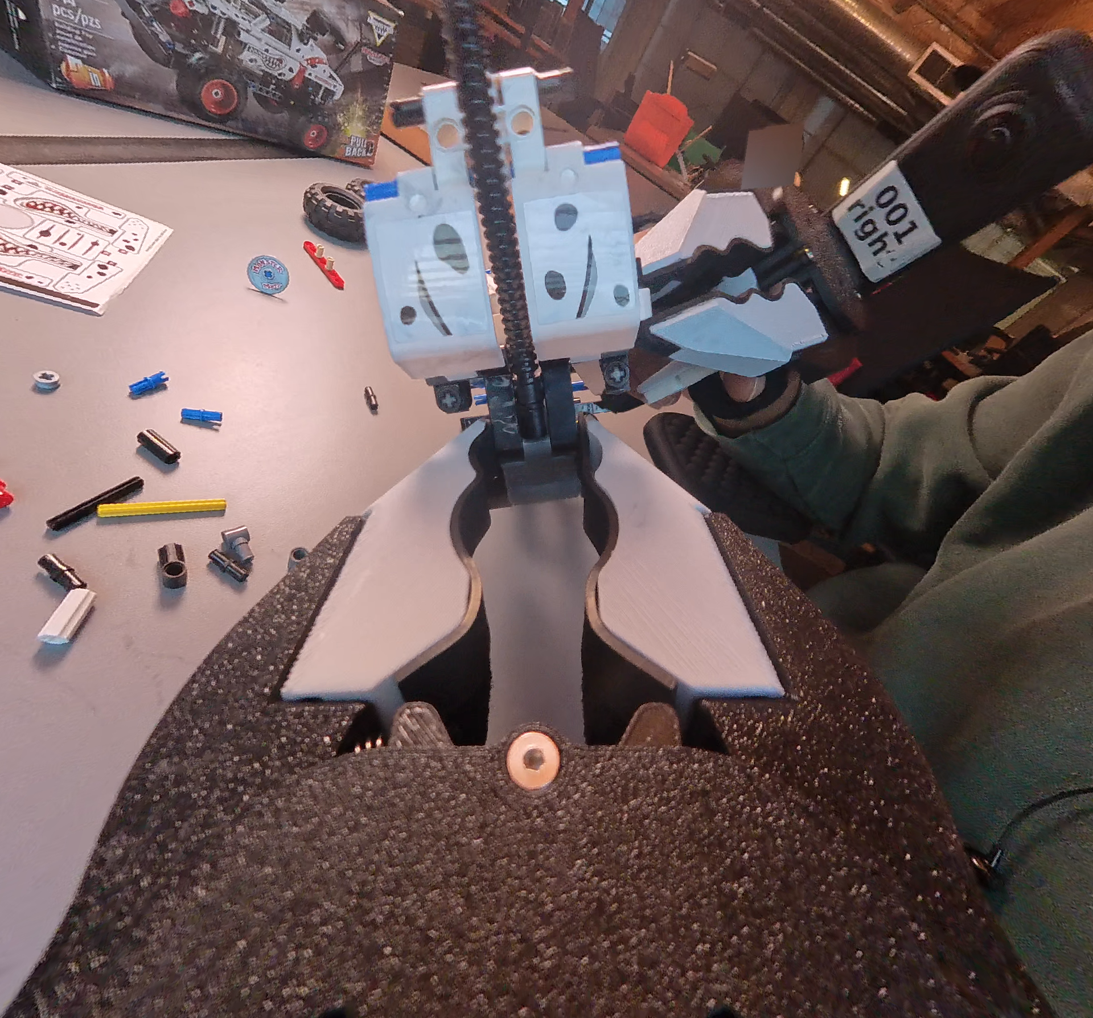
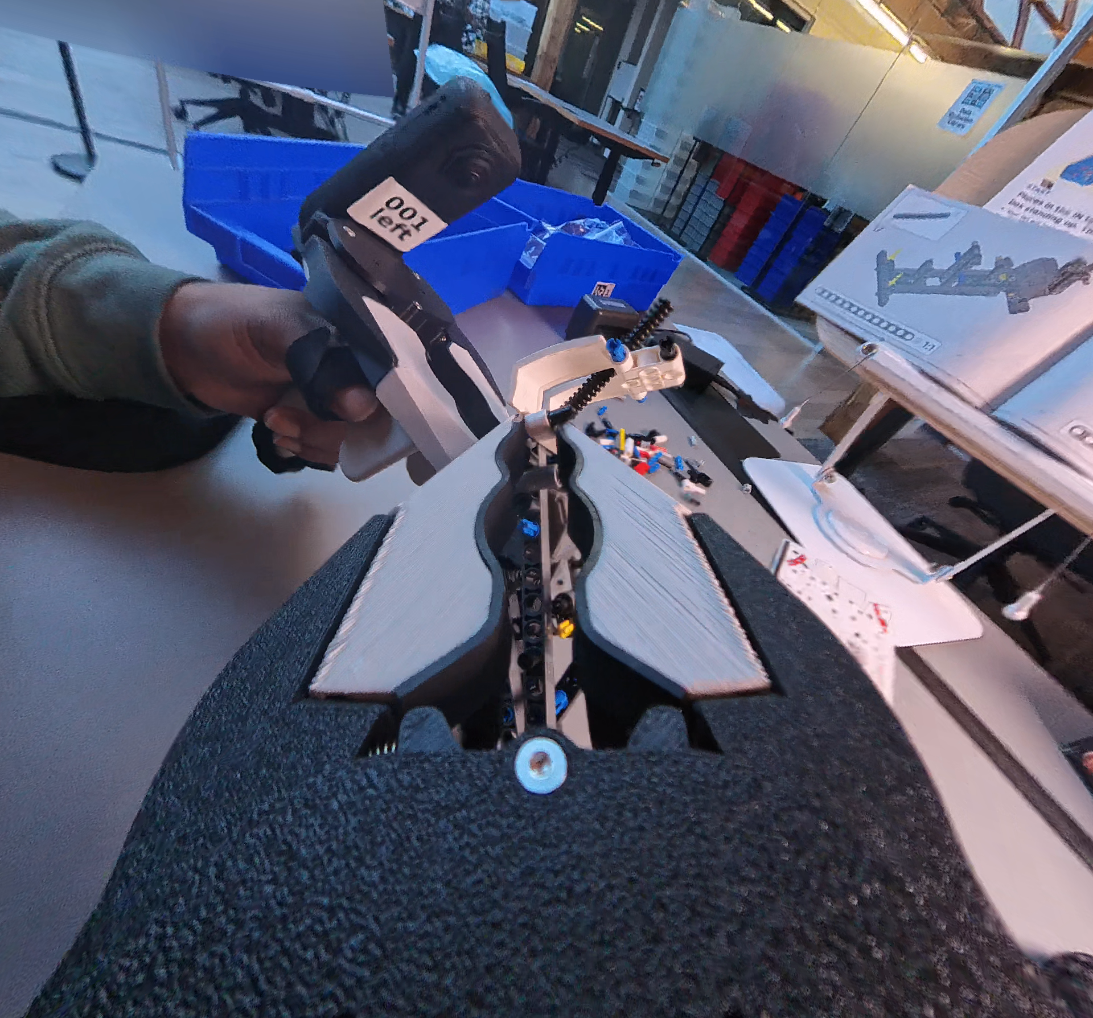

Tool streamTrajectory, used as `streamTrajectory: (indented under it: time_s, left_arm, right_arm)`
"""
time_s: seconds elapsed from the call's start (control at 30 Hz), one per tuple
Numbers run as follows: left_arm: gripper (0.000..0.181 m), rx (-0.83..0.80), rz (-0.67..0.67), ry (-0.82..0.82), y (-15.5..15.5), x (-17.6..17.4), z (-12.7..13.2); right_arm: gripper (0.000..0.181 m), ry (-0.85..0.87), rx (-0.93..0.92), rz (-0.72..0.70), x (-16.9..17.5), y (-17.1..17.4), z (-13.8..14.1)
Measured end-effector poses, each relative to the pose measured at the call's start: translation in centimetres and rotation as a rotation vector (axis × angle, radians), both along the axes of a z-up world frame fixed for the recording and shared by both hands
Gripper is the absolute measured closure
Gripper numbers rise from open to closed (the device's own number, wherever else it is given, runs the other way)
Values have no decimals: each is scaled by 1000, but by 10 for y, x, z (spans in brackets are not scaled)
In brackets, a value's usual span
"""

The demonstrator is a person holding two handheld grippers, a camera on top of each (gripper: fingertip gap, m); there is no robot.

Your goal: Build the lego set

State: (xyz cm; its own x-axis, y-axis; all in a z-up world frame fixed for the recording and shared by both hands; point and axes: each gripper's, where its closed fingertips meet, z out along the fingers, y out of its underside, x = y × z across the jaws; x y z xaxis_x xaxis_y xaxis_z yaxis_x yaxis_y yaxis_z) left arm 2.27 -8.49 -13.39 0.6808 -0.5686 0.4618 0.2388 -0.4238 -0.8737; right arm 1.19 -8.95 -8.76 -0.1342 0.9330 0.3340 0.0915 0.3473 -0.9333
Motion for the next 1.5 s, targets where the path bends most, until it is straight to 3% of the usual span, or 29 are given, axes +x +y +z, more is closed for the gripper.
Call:
streamTrajectory:
  time_s: [0.07, 0.2, 0.37, 0.53, 0.7, 0.8, 0.97, 1.1, 1.27, 1.43, 1.5]
  left_arm:
    - [155, -12, -4, -15, 0, 0, 1]
    - [154, -31, -11, -51, 0, 0, 0]
    - [155, -15, -31, -69, -1, 1, 2]
    - [155, 38, -59, 26, -3, -2, -10]
    - [153, 57, -34, 298, 2, -9, -37]
    - [155, 53, -138, 347, -2, -8, -45]
    - [155, 90, -426, 286, -17, 4, -37]
    - [155, 44, -688, 208, -28, 20, -40]
    - [155, -3, -929, 247, -37, 38, -52]
    - [154, -52, -1032, 336, -38, 42, -70]
    - [154, -68, -989, 327, -30, 38, -71]
  right_arm:
    - [173, -12, -102, 13, -1, 2, 1]
    - [173, -24, -136, 6, -3, 3, 1]
    - [174, 4, -59, -10, -2, 2, 2]
    - [173, 18, 298, -34, -2, -10, -10]
    - [172, -44, 480, -62, -7, -18, -37]
    - [171, -97, 473, -28, -8, -28, -47]
    - [162, -222, 131, 260, 18, -36, -23]
    - [161, -424, 285, 346, 25, -9, -37]
    - [162, -574, 387, 468, 16, -11, -60]
    - [169, -748, 408, 577, 21, -15, -87]
    - [170, -781, 403, 547, 17, -8, -89]
